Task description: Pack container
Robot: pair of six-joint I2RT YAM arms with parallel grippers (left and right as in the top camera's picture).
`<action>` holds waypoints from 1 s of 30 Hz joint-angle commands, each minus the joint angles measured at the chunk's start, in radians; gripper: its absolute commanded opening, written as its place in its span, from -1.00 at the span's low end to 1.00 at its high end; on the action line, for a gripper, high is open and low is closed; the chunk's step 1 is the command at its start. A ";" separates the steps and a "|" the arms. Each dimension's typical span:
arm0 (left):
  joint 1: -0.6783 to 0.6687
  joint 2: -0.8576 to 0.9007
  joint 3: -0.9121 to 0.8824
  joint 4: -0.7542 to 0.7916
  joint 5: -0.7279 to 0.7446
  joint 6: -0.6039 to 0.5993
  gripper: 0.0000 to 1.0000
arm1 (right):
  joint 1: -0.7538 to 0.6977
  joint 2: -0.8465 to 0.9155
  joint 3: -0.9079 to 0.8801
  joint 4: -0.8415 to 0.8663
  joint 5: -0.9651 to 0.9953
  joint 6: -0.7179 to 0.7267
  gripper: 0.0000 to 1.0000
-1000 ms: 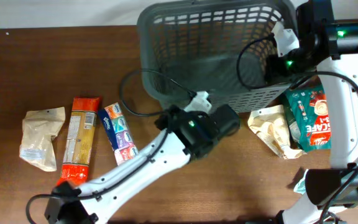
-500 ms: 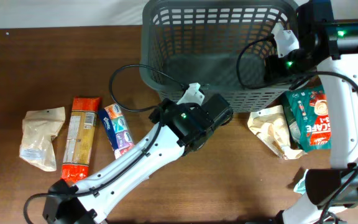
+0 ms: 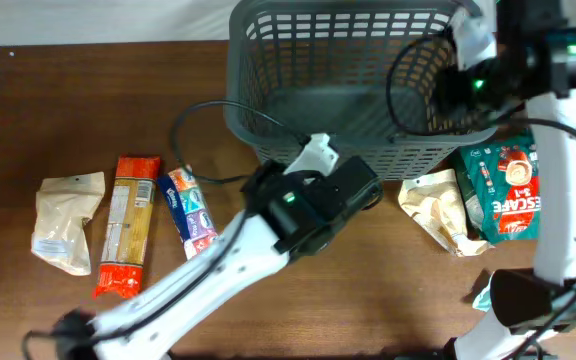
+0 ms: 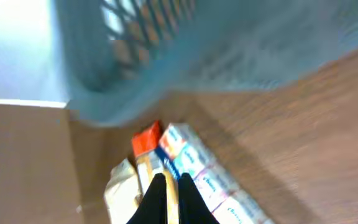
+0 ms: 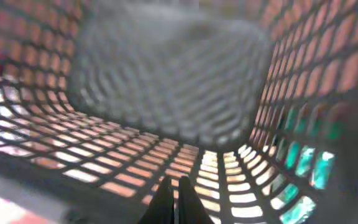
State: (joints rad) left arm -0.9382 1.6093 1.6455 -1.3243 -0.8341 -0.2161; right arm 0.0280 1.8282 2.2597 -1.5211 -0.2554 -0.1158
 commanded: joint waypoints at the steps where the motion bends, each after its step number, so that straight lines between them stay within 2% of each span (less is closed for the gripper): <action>1: -0.008 -0.144 0.121 0.004 0.056 0.001 -0.96 | 0.005 -0.005 0.150 -0.029 -0.028 -0.006 -0.93; 6: -0.008 -0.274 0.209 0.049 0.113 0.001 -0.97 | 0.005 -0.010 0.266 -0.092 0.084 0.069 -0.93; 11: -0.008 -0.434 0.222 0.115 0.105 0.002 -0.97 | 0.003 -0.029 0.270 -0.145 0.478 0.315 -0.93; 14: -0.008 -0.504 0.222 0.116 0.024 0.001 -0.97 | 0.001 -0.029 0.266 -0.178 0.662 0.452 -0.94; 21: 0.078 -0.553 0.218 0.016 -0.274 -0.023 -0.97 | -0.072 -0.038 0.265 -0.177 0.697 0.624 -0.93; 27: 0.256 -0.531 0.134 0.007 -0.303 -0.031 -0.97 | -0.213 -0.038 0.265 -0.178 0.696 0.628 -0.93; 30: 0.386 -0.508 0.050 0.049 -0.277 -0.041 -0.97 | -0.303 -0.038 0.265 -0.177 0.676 0.621 -0.93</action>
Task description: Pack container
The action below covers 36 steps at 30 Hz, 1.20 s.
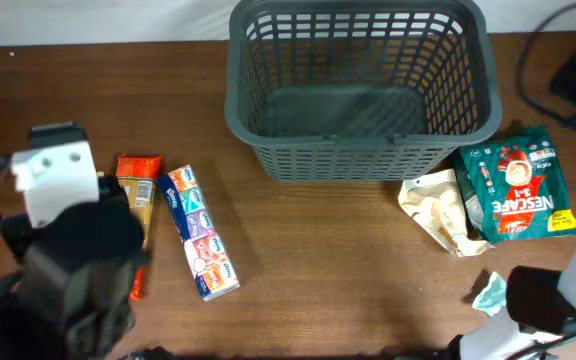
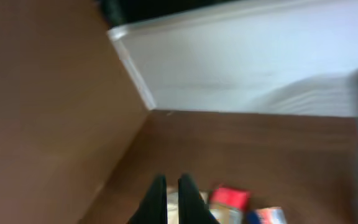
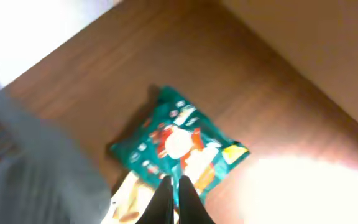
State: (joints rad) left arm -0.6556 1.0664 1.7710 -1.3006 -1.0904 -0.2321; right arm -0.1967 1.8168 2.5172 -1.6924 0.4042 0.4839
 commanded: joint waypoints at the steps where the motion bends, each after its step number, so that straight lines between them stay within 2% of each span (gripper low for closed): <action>1: 0.151 0.045 -0.106 0.050 0.002 -0.025 -0.97 | -0.108 -0.026 0.007 -0.006 0.007 0.018 -0.93; 5: 0.340 0.114 -0.208 0.151 0.201 -0.024 -0.97 | -0.251 -0.022 0.006 -0.006 -0.084 -0.017 -0.93; 9: 0.459 0.203 -0.226 0.164 0.457 -0.021 -0.97 | -0.374 0.007 0.005 0.005 -0.307 -0.124 -0.93; 14: 0.498 0.243 -0.226 0.164 0.696 0.003 -0.97 | -0.468 0.129 0.005 -0.006 -0.701 -0.343 -0.93; 18: 0.498 0.227 -0.225 0.163 0.826 0.021 -0.97 | -0.460 0.205 -0.037 -0.006 -0.835 -0.431 -0.93; 30: 0.497 0.153 -0.225 0.136 0.898 0.025 -0.97 | -0.428 0.369 -0.112 -0.006 -0.919 -0.583 -0.93; 36: 0.497 0.141 -0.225 0.137 0.980 0.029 -0.97 | -0.346 0.401 -0.151 -0.003 -0.972 -0.651 -0.93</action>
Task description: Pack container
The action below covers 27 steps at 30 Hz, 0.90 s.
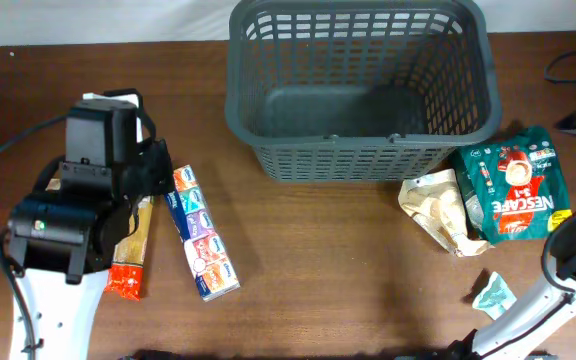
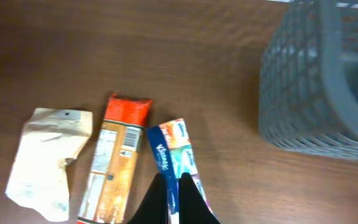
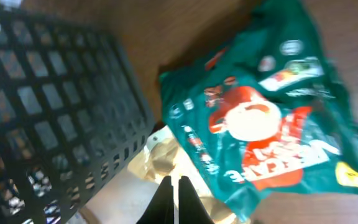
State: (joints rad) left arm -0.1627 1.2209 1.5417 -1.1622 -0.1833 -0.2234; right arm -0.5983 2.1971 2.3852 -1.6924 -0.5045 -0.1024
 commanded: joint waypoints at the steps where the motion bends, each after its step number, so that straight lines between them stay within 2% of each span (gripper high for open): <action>1: 0.004 -0.014 0.004 -0.002 0.095 0.021 -0.97 | 0.079 0.020 -0.027 -0.002 -0.070 -0.075 -0.93; 8: 0.004 -0.024 0.004 -0.007 0.230 0.020 -0.97 | 0.231 0.021 -0.039 0.045 -0.060 -0.077 -0.93; 27: 0.004 -0.060 0.004 -0.045 0.229 0.047 -0.97 | 0.322 0.021 -0.039 0.035 -0.060 -0.073 -0.93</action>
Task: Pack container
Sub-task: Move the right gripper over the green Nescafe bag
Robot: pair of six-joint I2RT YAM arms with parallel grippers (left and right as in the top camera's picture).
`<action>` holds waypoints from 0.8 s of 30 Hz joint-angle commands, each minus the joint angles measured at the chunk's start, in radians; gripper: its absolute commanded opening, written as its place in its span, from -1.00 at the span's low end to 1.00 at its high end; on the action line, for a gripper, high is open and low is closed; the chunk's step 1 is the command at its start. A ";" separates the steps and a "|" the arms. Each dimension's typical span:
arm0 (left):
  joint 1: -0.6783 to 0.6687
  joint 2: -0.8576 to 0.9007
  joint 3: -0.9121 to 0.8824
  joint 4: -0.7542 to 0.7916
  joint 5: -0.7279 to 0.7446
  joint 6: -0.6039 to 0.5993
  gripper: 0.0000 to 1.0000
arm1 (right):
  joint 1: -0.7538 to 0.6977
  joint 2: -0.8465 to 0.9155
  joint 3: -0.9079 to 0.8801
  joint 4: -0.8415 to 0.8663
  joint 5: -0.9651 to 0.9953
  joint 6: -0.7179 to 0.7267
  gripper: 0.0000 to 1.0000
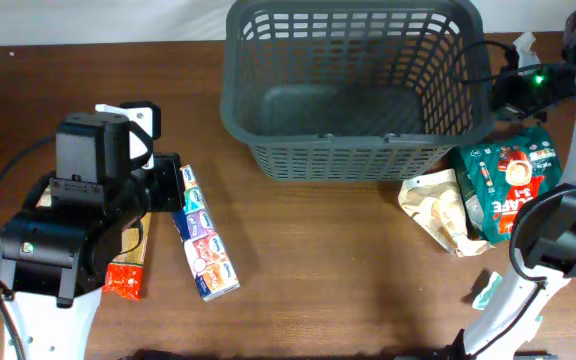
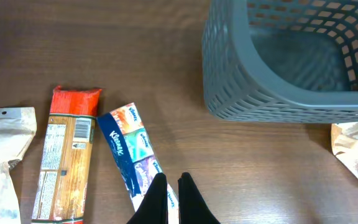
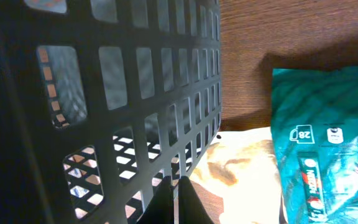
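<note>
A grey mesh basket [image 1: 353, 85] stands empty at the table's back middle. On the left lie a Kleenex tissue pack [image 2: 128, 149], an orange-red pasta packet [image 2: 67, 158] and a beige bag. My left gripper [image 2: 170, 186] hangs shut and empty above the tissue pack's near end. To the basket's right lie a green Nescafe bag [image 1: 513, 195] and a second beige bag [image 1: 436, 212]. Close beside the basket's right wall [image 3: 123, 93], my right gripper [image 3: 174, 186] is shut and empty, with the green bag [image 3: 328, 149] below it.
The left arm's body [image 1: 83, 210] covers most of the left beige bag in the overhead view. A cable [image 1: 473, 60] loops over the basket's right rim. A small teal scrap [image 1: 490, 292] lies near the front right. Bare brown table [image 1: 338, 270] stretches before the basket.
My left gripper has shifted a little toward the basket and now hangs over the tissue pack's near end. My right gripper has moved from over the green bag to beside the basket's right wall.
First my left arm reached across in front of the basket while my right gripper was inside it. Then both arms had swung away to the sides. Later the left was above the left-hand items and the right over the green bag. Both grippers stayed shut; no item moved.
</note>
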State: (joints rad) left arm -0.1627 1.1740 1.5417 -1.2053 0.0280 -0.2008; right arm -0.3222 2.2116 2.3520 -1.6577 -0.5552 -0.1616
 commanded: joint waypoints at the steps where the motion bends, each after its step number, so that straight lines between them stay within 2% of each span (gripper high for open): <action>1: 0.004 -0.012 0.004 -0.003 0.018 0.029 -0.97 | 0.055 0.006 -0.006 0.004 -0.010 -0.014 -0.93; 12: 0.004 -0.012 0.004 -0.026 0.008 0.065 -0.97 | 0.135 0.006 -0.006 0.037 -0.004 0.007 -0.92; 17: 0.004 -0.012 0.004 -0.030 0.002 0.086 -0.97 | 0.130 0.006 -0.006 0.024 0.072 0.028 -0.93; 18: 0.004 -0.012 0.004 -0.030 0.002 0.087 -0.97 | 0.130 0.006 -0.006 0.021 0.107 0.040 -0.87; 20: 0.004 -0.012 0.004 -0.030 -0.006 0.087 -0.97 | 0.122 0.006 -0.006 0.016 0.201 0.067 -0.63; 22: 0.004 -0.012 0.004 -0.030 -0.032 0.087 -0.97 | 0.108 0.005 -0.002 0.012 0.237 0.070 0.28; 23: 0.004 -0.013 0.004 -0.029 -0.050 0.087 -0.97 | 0.094 0.003 0.006 0.008 0.239 0.073 0.66; 24: 0.004 -0.013 0.004 -0.029 -0.064 0.087 -0.97 | 0.084 0.001 0.011 0.008 0.238 0.080 0.92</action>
State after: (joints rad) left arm -0.1627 1.1740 1.5417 -1.2331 0.0147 -0.1337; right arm -0.2111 2.2120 2.3524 -1.6466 -0.4122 -0.1047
